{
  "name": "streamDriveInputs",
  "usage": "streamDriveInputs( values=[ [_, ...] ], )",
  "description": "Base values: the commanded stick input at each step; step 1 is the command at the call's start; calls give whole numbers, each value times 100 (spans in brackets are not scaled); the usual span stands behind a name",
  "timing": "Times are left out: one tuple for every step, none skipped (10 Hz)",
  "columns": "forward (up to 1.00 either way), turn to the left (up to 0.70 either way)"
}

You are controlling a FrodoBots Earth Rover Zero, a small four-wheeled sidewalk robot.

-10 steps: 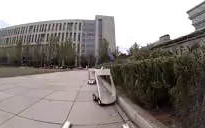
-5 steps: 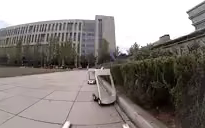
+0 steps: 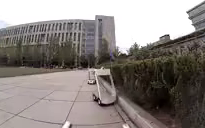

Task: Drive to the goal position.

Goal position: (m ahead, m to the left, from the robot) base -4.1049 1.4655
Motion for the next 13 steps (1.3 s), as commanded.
streamDriveInputs(
  values=[
    [6,0],
    [6,0],
    [6,0],
    [6,0],
    [6,0],
    [6,0],
    [6,0],
    [6,0],
    [6,0],
    [6,0],
    [6,0],
    [6,0],
    [6,0]
  ],
)
